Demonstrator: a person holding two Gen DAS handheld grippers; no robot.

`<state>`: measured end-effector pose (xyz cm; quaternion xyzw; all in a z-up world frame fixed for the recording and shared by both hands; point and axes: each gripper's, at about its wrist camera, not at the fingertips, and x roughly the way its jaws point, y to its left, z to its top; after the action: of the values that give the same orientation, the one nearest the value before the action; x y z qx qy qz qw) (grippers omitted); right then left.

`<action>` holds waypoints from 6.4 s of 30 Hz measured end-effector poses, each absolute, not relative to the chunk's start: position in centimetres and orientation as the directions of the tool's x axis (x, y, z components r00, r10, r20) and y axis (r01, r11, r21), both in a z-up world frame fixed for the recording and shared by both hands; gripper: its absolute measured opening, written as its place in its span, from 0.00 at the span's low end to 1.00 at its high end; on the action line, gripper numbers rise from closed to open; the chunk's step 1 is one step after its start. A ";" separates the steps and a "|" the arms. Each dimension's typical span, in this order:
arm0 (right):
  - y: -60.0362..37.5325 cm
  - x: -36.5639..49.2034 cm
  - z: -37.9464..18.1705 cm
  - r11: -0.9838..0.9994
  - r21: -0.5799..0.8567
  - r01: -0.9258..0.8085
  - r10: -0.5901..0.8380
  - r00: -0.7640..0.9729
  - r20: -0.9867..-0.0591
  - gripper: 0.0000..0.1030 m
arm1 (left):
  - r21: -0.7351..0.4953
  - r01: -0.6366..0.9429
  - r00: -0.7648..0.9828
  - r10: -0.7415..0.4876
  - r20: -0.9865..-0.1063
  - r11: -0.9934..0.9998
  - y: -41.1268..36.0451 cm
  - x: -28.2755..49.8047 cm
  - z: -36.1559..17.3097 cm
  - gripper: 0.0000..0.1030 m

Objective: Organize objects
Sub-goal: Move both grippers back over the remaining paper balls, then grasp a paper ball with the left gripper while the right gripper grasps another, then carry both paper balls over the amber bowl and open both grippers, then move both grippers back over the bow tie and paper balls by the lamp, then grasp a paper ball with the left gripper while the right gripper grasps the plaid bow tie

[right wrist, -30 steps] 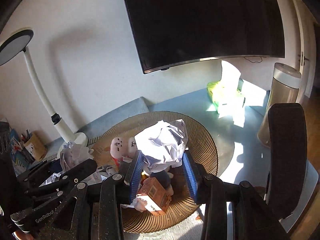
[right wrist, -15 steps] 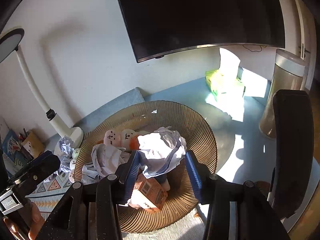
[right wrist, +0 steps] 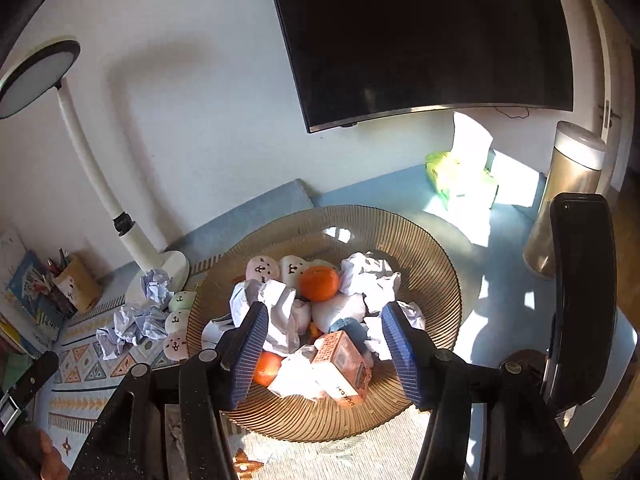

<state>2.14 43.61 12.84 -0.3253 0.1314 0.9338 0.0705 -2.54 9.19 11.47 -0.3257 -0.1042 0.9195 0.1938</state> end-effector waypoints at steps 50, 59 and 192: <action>17.3 -16.5 5.1 -0.911 0.258 0.321 -0.395 -0.500 -0.771 0.64 | -0.180 -0.170 -0.608 0.246 -0.755 -0.969 3.1 -14.5 2.1 0.85; 16.8 -18.4 2.5 -0.928 0.215 0.303 -0.345 -0.490 -0.801 0.47 | -0.163 -0.203 -0.580 0.252 -0.775 -0.966 4.1 -15.6 0.8 0.46; 25.9 -1.4 -0.1 -0.965 0.175 0.194 -0.256 -0.569 -0.781 0.73 | 0.095 -0.477 -0.625 0.261 -0.735 -0.873 14.8 -12.9 2.7 0.97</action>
<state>-1.41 25.93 -0.07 -0.4464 0.0346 0.8851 -0.1273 -12.85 14.84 2.69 -0.3799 0.1422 0.8902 0.2075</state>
